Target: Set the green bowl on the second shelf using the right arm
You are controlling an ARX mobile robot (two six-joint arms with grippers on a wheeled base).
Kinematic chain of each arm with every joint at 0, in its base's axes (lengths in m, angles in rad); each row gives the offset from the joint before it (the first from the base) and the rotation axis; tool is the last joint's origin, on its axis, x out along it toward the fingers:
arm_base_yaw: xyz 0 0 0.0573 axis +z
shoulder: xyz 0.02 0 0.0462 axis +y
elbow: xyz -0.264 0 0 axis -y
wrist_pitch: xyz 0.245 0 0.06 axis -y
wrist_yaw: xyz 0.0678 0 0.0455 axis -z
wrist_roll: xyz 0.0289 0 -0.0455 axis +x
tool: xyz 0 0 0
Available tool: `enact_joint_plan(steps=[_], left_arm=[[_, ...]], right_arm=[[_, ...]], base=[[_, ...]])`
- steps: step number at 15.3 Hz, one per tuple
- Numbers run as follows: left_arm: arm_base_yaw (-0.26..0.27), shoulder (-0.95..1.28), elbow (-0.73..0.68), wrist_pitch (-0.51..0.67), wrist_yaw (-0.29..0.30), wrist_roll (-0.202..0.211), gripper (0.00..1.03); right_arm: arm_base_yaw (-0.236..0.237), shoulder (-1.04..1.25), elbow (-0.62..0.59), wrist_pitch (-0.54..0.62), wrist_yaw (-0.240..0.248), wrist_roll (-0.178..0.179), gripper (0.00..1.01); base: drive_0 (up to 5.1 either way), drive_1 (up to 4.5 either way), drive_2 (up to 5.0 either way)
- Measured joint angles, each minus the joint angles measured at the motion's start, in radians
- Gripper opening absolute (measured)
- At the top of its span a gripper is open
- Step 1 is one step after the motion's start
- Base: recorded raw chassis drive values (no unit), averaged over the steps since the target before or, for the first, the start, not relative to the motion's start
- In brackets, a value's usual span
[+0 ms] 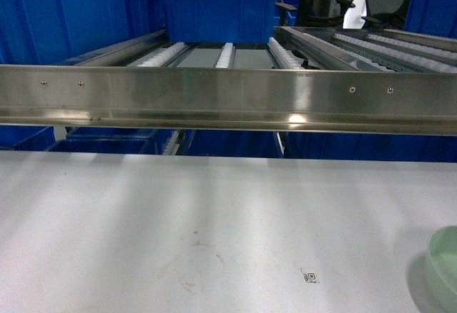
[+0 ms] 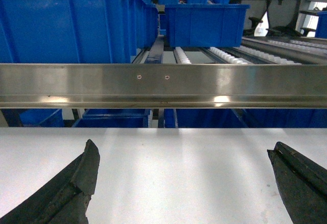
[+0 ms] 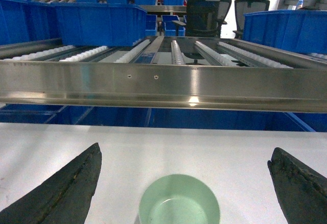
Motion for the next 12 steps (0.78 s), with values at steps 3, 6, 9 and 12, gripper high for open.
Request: enact_joint_plan(steps=[3, 6, 9, 12], left_arm=[[0.0, 0.0, 0.0, 0.0, 0.0, 0.0, 0.98], [0.0, 0.0, 0.0, 0.0, 0.0, 0.0, 0.98], [0.0, 0.0, 0.0, 0.0, 0.0, 0.0, 0.98], [0.0, 0.0, 0.0, 0.0, 0.0, 0.0, 0.98]], right_arm=[[-0.298, 0.408, 0.001, 0.213, -0.355, 0.055, 0.98], [-0.323, 1.019, 0.224, 0.329, -0.524, 0.073, 0.98], [-0.286, 1.386, 0.498, 0.204, -0.47, 0.071, 0.98], [-0.281, 1.584, 0.716, 0.079, -0.39, 0.05, 0.98]], base=[[0.0, 0.0, 0.0], [0.0, 0.0, 0.0], [0.0, 0.0, 0.0], [0.0, 0.0, 0.0]])
